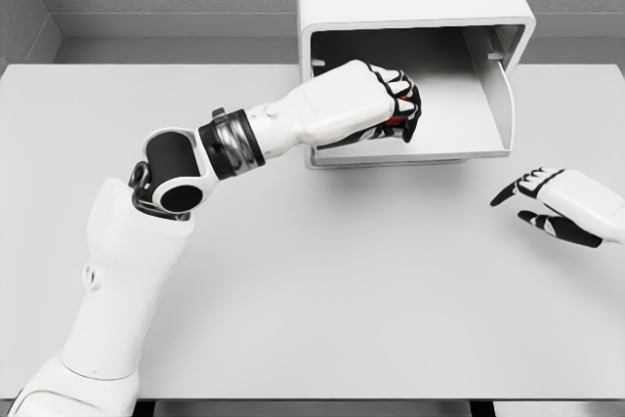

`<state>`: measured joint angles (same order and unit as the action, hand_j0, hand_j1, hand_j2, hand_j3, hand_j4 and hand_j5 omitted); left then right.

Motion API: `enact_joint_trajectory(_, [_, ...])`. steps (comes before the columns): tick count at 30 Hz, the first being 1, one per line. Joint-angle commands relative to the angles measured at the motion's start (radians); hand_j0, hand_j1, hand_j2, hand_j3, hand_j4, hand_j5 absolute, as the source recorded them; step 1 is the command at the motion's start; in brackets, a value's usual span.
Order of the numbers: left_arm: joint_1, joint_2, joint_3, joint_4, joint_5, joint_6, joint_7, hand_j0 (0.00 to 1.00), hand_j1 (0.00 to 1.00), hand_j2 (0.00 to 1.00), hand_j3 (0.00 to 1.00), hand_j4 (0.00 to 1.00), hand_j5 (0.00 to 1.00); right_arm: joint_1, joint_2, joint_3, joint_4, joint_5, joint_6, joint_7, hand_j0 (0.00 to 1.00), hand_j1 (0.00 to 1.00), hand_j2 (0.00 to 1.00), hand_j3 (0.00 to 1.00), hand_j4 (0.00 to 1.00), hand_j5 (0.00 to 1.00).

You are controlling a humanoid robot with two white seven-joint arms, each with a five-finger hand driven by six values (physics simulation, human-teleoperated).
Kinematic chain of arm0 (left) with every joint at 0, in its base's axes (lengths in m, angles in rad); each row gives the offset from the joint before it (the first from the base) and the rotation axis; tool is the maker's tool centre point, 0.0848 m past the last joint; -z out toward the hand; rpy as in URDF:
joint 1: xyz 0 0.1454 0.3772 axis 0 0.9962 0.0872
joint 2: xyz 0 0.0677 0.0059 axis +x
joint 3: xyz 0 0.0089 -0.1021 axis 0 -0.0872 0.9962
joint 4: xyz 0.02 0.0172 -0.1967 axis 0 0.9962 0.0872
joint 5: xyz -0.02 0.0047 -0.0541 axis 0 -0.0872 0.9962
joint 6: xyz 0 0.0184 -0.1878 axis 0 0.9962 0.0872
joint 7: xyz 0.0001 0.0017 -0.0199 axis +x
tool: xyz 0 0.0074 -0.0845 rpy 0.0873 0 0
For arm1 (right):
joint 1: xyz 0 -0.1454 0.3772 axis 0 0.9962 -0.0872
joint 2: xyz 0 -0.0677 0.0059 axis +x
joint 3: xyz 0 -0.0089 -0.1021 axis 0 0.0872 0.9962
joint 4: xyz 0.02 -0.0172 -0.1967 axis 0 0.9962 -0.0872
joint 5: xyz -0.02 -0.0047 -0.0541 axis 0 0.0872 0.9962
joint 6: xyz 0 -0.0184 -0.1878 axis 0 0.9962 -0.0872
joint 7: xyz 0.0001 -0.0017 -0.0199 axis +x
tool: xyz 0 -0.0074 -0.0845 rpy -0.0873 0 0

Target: Slide open multi-storey tabletop storage cabinets and put open load switch and slide close multi-storey tabletop storage cabinets

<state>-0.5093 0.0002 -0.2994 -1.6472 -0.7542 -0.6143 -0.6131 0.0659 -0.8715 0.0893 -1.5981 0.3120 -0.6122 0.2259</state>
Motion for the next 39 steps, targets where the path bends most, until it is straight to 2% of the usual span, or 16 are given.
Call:
enact_joint_trajectory(1, [0.000, 0.000, 0.002, 0.003, 0.004, 0.003, 0.002, 0.39, 0.39, 0.39, 0.39, 0.39, 0.39, -0.002, -0.001, 0.000, -0.002, -0.008, 0.001, 0.000, 0.59, 0.59, 0.59, 0.59, 0.59, 0.59])
enact_joint_trajectory(2, [-0.002, 0.000, 0.002, 0.003, 0.004, 0.003, 0.002, 0.45, 0.45, 0.45, 0.45, 0.45, 0.45, 0.000, -0.001, 0.000, -0.013, -0.007, 0.001, 0.000, 0.59, 0.59, 0.59, 0.59, 0.59, 0.59])
enact_joint_trajectory(4, [-0.005, 0.000, 0.003, 0.001, 0.004, 0.003, 0.002, 0.50, 0.50, 0.50, 0.50, 0.50, 0.50, -0.002, -0.001, 0.000, -0.013, -0.007, 0.001, 0.000, 0.59, 0.59, 0.59, 0.59, 0.59, 0.59])
enact_joint_trajectory(7, [-0.005, 0.000, 0.003, 0.001, 0.004, 0.003, 0.002, 0.53, 0.53, 0.53, 0.53, 0.53, 0.53, -0.002, -0.001, 0.000, -0.014, -0.007, 0.001, 0.000, 0.59, 0.59, 0.59, 0.59, 0.59, 0.59])
enact_joint_trajectory(15, [-0.006, 0.000, 0.003, 0.001, 0.004, 0.003, 0.002, 0.53, 0.53, 0.53, 0.53, 0.53, 0.53, 0.000, -0.001, 0.000, -0.016, -0.007, 0.001, 0.000, 0.59, 0.59, 0.59, 0.59, 0.59, 0.59])
enact_joint_trajectory(29, [-0.015, 0.000, 0.008, 0.000, -0.002, 0.003, 0.002, 0.68, 0.68, 0.68, 0.68, 0.68, 0.68, 0.000, -0.001, 0.000, -0.016, -0.007, 0.001, 0.000, 0.59, 0.59, 0.59, 0.59, 0.59, 0.59])
enact_joint_trajectory(39, [-0.020, 0.000, 0.006, -0.002, -0.002, 0.003, 0.002, 0.70, 0.70, 0.70, 0.70, 0.70, 0.70, 0.002, -0.001, 0.000, -0.016, -0.008, 0.001, -0.002, 0.59, 0.59, 0.59, 0.59, 0.59, 0.59])
